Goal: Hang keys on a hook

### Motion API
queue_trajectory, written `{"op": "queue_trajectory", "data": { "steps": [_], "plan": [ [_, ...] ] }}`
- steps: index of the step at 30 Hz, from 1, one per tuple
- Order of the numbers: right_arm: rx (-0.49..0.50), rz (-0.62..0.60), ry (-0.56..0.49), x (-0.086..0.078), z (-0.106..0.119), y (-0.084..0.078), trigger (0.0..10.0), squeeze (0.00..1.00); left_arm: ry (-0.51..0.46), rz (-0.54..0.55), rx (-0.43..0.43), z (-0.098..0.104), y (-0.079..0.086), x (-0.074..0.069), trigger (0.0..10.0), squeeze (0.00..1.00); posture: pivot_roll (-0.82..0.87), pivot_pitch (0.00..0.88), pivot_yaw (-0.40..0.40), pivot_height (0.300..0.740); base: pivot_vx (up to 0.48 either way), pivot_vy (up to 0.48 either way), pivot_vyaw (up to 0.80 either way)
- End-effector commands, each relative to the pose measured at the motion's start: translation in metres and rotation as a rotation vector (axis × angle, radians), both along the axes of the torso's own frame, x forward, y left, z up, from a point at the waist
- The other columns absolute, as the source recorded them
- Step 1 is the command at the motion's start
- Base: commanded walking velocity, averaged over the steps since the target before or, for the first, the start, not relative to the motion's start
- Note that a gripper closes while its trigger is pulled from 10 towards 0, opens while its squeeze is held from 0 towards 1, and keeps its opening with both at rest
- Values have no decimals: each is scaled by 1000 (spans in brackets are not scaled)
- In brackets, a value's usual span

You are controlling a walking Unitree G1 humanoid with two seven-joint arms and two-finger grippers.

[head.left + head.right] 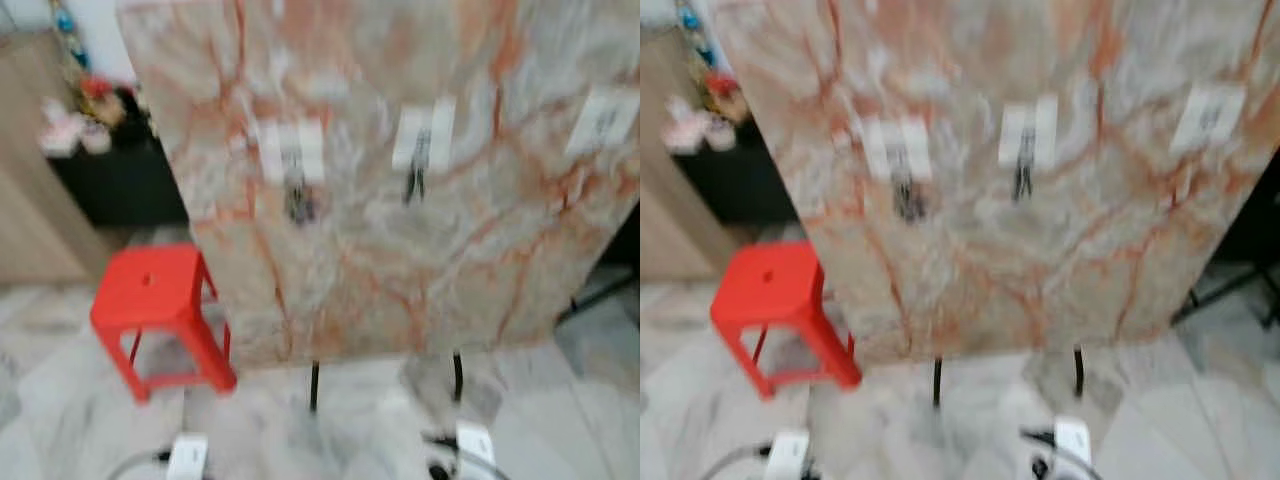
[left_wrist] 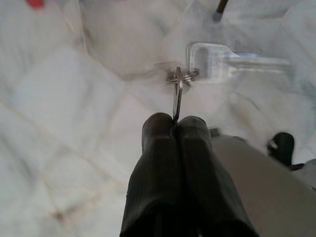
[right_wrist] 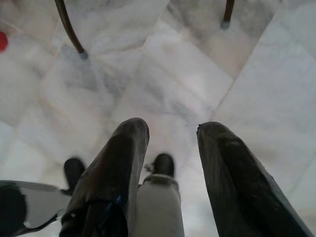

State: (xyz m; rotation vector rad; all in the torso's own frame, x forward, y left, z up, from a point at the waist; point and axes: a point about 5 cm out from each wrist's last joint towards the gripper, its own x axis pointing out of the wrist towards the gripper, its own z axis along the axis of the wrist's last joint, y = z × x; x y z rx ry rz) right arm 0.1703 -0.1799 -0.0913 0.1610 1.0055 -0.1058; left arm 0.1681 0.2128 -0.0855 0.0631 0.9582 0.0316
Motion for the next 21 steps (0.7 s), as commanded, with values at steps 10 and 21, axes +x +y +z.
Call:
{"op": "queue_trajectory", "data": {
  "steps": [10,21],
  "plan": [
    [27,-6,1,-4,-3,13,10000,0,51,-11,17,-4,6,-12,10000,0,-43,0,29,740,0,-431,576],
    [39,-34,-13,0,-1,15,10000,0,46,-26,19,-3,5,-8,10000,0,-68,0,45,740,0,-434,0]
  ]
}}
